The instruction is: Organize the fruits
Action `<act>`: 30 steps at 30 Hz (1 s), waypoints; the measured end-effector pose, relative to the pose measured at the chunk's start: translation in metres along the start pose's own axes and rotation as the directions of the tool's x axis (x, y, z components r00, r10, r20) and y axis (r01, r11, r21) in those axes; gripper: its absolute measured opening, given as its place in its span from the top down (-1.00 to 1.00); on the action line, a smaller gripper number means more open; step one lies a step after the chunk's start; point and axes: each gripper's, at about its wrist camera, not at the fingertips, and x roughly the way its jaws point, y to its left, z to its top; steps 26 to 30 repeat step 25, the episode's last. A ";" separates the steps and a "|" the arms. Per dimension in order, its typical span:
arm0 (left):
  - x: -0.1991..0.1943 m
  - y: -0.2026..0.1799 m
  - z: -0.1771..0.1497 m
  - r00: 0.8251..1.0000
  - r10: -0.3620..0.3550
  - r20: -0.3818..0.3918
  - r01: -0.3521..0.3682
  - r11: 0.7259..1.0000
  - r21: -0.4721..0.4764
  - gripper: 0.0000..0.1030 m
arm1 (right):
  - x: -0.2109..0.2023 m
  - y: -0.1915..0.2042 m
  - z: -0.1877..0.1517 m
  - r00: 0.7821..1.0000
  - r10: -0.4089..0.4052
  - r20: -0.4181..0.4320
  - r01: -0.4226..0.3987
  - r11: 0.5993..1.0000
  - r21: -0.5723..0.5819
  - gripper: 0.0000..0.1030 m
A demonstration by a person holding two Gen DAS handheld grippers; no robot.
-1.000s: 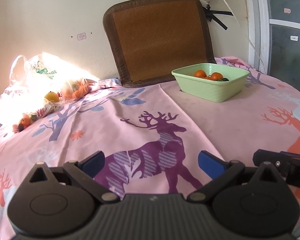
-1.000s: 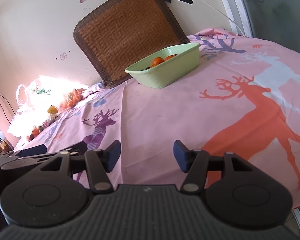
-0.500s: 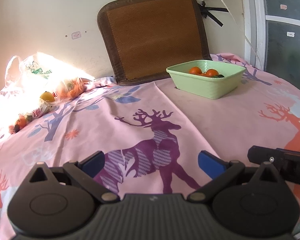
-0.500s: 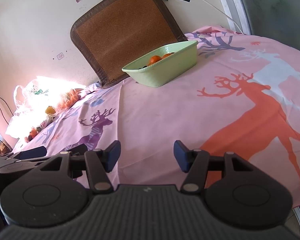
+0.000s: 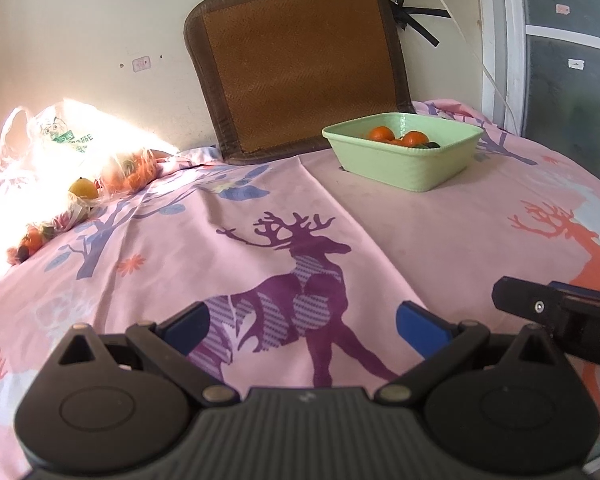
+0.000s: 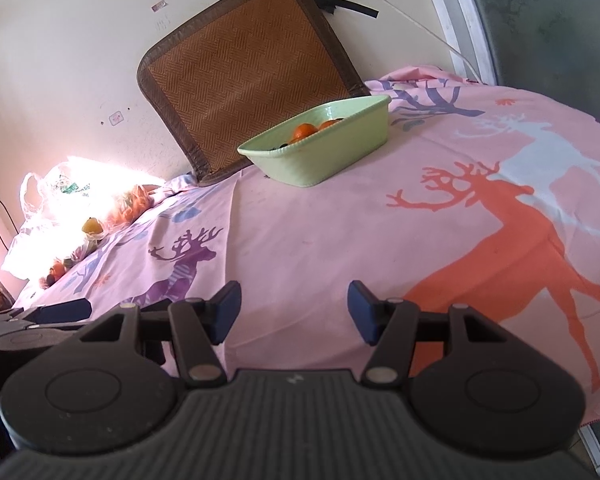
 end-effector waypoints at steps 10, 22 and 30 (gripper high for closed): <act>0.002 0.000 0.000 1.000 0.009 -0.006 -0.009 1.000 -0.009 -1.00 | -0.002 0.001 0.000 0.999 -0.013 0.033 0.013 1.000 -0.021 -0.20; 0.003 0.001 0.000 1.000 0.005 -0.011 -0.005 1.000 -0.014 -0.99 | -0.002 0.002 -0.002 0.999 -0.018 0.031 0.018 1.000 -0.020 -0.20; 0.003 0.000 0.000 1.000 -0.011 -0.009 0.011 1.000 -0.002 -1.00 | -0.002 0.004 -0.002 0.999 -0.022 0.038 0.023 0.999 -0.034 -0.21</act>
